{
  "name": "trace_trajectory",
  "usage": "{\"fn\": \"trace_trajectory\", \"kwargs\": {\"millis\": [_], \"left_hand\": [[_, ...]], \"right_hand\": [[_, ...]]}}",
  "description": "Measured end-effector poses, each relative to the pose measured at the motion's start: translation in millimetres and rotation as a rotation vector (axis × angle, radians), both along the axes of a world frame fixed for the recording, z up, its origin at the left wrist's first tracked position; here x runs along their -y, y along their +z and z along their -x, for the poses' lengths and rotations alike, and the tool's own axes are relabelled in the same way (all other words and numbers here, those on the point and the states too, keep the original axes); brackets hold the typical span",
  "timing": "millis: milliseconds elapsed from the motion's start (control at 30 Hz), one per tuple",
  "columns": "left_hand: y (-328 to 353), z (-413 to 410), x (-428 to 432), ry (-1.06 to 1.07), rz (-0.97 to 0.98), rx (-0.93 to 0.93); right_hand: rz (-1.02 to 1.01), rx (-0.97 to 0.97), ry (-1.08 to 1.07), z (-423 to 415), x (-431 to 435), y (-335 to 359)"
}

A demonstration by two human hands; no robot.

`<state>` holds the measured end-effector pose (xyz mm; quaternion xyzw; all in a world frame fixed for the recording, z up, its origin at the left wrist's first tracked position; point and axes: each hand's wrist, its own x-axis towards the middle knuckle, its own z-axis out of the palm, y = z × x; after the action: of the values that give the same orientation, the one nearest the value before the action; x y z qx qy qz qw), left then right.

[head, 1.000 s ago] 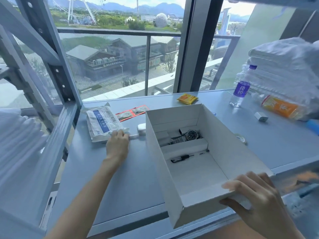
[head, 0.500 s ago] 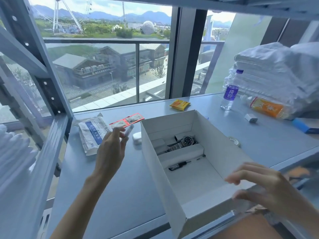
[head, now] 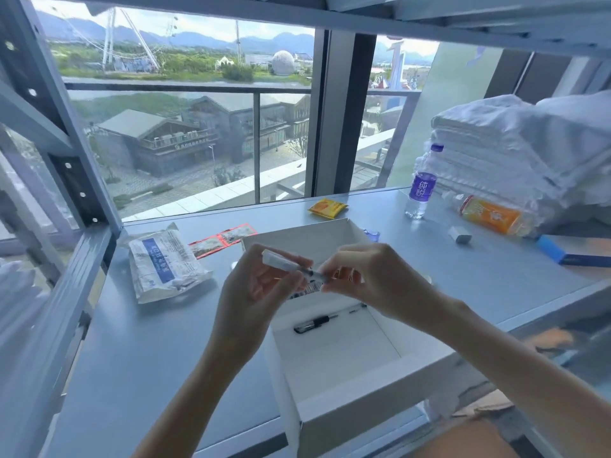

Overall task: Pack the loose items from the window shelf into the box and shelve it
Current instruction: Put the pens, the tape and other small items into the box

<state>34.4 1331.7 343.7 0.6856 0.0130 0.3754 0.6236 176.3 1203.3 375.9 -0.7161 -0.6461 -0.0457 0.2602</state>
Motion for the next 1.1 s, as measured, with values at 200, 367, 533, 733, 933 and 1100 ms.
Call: {"fn": "trace_trajectory", "kwargs": {"millis": [200, 367, 533, 733, 933, 1100], "left_hand": [[-40, 0, -19, 0.395, -0.568, -0.433], [-62, 0, -18, 0.324, -0.403, -0.557], [-70, -1, -18, 0.284, -0.230, -0.490], [-73, -1, -21, 0.246, -0.196, -0.469], [-77, -1, -23, 0.242, -0.189, -0.442], [-78, -1, -22, 0.242, -0.188, -0.421]], "right_hand": [[0.281, 0.104, -0.143, -38, -13, -17], [0.819, 0.296, -0.191, -65, -41, -55], [1.058, 0.495, -0.118, -66, -58, -83], [1.054, 0.531, -0.091, -75, -61, -100], [1.079, 0.508, -0.109, -72, -66, -96], [1.015, 0.563, -0.119, -70, -63, -98]]}}
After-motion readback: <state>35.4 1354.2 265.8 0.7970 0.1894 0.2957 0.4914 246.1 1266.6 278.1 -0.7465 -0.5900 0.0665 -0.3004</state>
